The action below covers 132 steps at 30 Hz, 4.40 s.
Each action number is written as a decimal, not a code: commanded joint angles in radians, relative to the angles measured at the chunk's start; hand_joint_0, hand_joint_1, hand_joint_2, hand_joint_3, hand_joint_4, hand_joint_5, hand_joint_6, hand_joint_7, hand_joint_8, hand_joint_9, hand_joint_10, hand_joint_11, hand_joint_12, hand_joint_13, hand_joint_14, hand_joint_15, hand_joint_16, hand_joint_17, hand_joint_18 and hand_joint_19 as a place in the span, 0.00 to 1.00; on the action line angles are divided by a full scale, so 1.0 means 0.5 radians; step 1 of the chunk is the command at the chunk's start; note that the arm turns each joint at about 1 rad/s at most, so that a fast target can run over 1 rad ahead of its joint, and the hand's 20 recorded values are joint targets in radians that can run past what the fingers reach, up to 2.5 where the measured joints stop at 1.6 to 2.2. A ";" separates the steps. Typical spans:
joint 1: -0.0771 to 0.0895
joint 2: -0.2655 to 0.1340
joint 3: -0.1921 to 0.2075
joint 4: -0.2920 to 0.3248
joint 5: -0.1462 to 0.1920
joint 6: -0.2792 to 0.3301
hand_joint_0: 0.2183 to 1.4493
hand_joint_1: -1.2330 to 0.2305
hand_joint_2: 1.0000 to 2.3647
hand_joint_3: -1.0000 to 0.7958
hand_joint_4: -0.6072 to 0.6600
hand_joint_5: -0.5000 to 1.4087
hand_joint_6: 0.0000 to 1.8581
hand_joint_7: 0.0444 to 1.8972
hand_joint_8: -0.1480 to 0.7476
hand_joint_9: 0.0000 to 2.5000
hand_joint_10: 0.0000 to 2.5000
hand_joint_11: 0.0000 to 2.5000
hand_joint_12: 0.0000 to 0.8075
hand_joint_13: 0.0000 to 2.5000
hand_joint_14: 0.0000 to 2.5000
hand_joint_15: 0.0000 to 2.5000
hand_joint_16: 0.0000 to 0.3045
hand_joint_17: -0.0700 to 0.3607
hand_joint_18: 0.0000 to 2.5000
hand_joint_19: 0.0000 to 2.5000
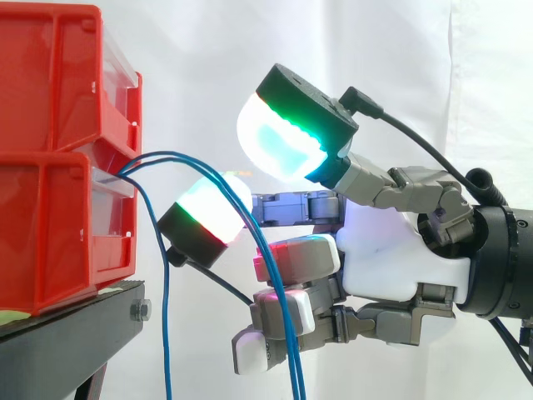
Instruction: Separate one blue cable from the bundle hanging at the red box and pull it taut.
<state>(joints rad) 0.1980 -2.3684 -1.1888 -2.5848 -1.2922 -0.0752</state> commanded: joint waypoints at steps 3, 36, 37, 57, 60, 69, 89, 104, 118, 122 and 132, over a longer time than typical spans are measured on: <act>0.003 0.000 0.000 0.000 0.001 0.000 0.26 0.39 0.00 0.28 0.59 0.16 0.43 0.48 0.52 0.46 0.01 0.47 0.47 0.47 0.01 0.34 0.16 0.42 0.31 0.23; 0.024 -0.199 0.040 0.181 -0.036 0.374 0.26 0.44 0.00 0.28 0.62 0.18 0.27 0.60 0.51 0.32 0.01 0.21 0.48 0.34 0.01 0.20 0.17 0.43 0.26 0.20; 0.027 -0.199 0.040 0.181 -0.033 0.374 0.26 0.44 0.00 0.28 0.62 0.18 0.27 0.60 0.51 0.31 0.01 0.21 0.47 0.34 0.01 0.20 0.17 0.43 0.26 0.20; 0.009 -0.187 0.040 0.169 -0.042 0.307 0.30 0.45 0.00 0.28 0.61 0.18 0.27 0.63 0.51 0.41 0.01 0.40 0.45 0.39 0.01 0.26 0.15 0.40 0.27 0.21; -0.003 -0.184 0.040 0.138 -0.072 0.304 0.30 0.46 0.00 0.28 0.61 0.18 0.27 0.63 0.51 0.42 0.01 0.40 0.45 0.39 0.01 0.26 0.15 0.40 0.27 0.21; -0.062 -0.092 0.037 -0.021 -0.158 0.285 0.30 0.47 0.00 0.28 0.61 0.18 0.27 0.64 0.51 0.43 0.01 0.41 0.46 0.40 0.01 0.27 0.15 0.40 0.28 0.21; -0.062 0.080 -0.058 -0.270 -0.100 0.203 0.33 0.42 0.00 0.30 0.59 0.18 0.31 0.62 0.50 0.45 0.01 0.45 0.45 0.43 0.01 0.30 0.15 0.40 0.28 0.22; -0.083 0.083 -0.058 -0.267 -0.109 0.209 0.33 0.53 0.00 0.30 0.59 0.17 0.40 0.50 0.51 0.45 0.01 0.46 0.46 0.43 0.01 0.30 0.15 0.40 0.29 0.23; -0.114 0.083 -0.015 -0.291 -0.134 0.203 0.33 0.40 0.02 0.48 0.57 0.15 0.49 0.48 0.53 0.44 0.01 0.49 0.47 0.42 0.01 0.30 0.16 0.42 0.29 0.23; -0.114 0.083 -0.012 -0.291 -0.125 0.199 0.35 0.37 0.02 0.46 0.54 0.14 0.49 0.48 0.52 0.44 0.01 0.49 0.46 0.41 0.01 0.30 0.16 0.41 0.29 0.23; -0.105 0.083 -0.015 -0.291 -0.128 0.190 0.34 0.42 0.00 0.29 0.58 0.15 0.49 0.46 0.51 0.45 0.01 0.49 0.46 0.42 0.01 0.30 0.15 0.41 0.29 0.23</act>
<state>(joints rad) 0.1432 -2.3271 -1.1962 -2.7283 -1.3558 0.0204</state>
